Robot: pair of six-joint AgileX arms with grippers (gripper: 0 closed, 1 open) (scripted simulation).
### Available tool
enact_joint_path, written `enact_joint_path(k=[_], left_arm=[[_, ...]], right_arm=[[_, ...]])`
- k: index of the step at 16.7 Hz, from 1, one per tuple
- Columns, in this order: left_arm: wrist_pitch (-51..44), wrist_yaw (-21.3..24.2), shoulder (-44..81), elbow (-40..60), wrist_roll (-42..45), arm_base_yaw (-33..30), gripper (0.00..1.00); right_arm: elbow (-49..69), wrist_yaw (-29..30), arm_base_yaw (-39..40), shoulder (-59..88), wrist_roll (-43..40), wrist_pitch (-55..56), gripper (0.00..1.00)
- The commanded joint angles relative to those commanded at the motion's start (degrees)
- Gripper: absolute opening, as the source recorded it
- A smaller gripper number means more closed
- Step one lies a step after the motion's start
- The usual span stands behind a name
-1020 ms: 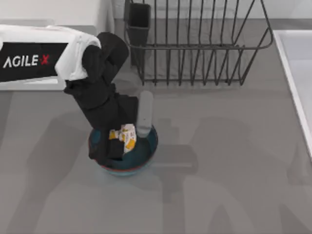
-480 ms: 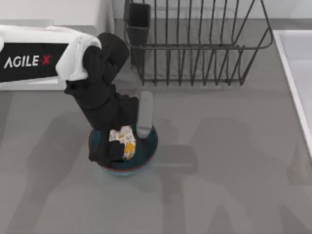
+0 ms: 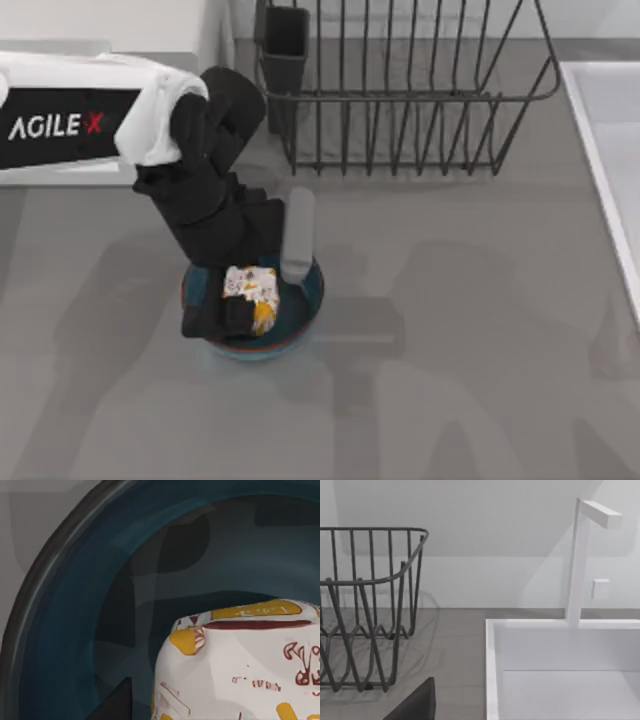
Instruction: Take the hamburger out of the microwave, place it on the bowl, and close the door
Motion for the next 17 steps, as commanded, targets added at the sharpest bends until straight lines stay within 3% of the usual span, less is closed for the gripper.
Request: enact_joint_path(k=[4, 8, 12, 17], left_arm=[[0.3, 0.0, -0.7, -0.2, -0.4, 0.3, 1.00], [3.8, -0.9, -9.1, -5.8, -5.4, 2.3, 1.00], [10.7, -2.6, -27.0, -17.2, -15.1, 6.2, 1.00], [22.3, -5.6, -58.5, -36.4, -31.5, 12.8, 1.00]], right_arm=[[0.0, 0.0, 0.0, 0.0, 0.0, 0.0, 1.00], [0.0, 0.0, 0.0, 0.0, 0.0, 0.0, 1.00], [0.0, 0.0, 0.0, 0.0, 0.0, 0.0, 1.00], [0.0, 0.0, 0.0, 0.0, 0.0, 0.0, 1.00]])
